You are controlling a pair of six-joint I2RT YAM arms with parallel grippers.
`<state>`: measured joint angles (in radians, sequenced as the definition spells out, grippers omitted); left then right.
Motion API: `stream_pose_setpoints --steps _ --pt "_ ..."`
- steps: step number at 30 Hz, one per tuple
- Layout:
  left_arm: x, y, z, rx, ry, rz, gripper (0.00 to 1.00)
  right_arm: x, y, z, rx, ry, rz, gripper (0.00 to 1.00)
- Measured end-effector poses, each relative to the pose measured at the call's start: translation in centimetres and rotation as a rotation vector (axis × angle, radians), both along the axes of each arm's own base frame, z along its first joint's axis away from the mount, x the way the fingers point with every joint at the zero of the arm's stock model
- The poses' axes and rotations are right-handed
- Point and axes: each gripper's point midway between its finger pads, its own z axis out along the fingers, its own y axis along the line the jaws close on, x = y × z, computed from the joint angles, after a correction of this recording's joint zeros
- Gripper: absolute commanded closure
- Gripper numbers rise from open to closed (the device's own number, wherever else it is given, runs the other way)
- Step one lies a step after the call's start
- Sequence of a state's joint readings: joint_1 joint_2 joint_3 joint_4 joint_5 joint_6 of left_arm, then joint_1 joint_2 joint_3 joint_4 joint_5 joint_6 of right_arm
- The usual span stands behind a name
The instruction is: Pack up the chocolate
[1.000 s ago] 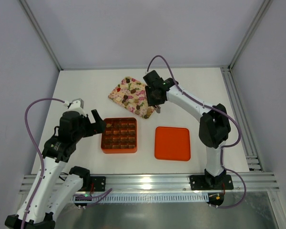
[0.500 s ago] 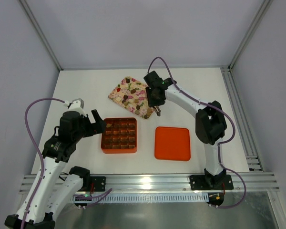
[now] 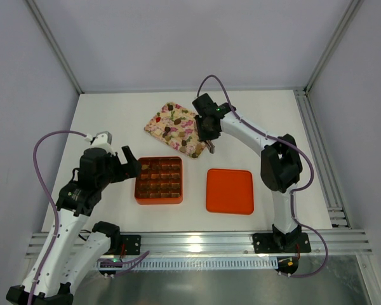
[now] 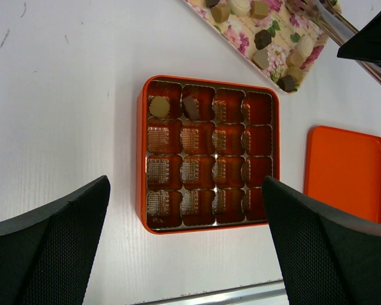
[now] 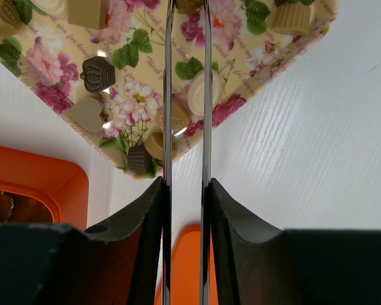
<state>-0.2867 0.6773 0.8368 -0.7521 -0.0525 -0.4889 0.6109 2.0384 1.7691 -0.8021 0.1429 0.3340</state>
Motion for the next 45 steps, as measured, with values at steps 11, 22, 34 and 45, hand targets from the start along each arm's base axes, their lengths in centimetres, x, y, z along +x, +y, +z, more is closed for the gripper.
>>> stream_pose_setpoints --steps 11,22,34,45 --pt "0.0 0.0 0.0 0.0 0.001 0.0 0.0 -0.8 0.1 0.8 0.027 0.004 0.018 0.72" --pt "0.0 0.0 0.0 0.0 0.002 0.0 0.0 -2.9 -0.6 3.3 0.075 -0.02 0.036 0.74" --pt "0.0 0.0 0.0 0.0 0.002 -0.001 0.0 -6.2 1.8 6.6 0.118 -0.074 0.124 0.74" --pt "0.0 -0.1 0.0 0.0 0.002 -0.002 0.0 -12.0 6.6 8.2 0.118 -0.102 0.286 0.74"
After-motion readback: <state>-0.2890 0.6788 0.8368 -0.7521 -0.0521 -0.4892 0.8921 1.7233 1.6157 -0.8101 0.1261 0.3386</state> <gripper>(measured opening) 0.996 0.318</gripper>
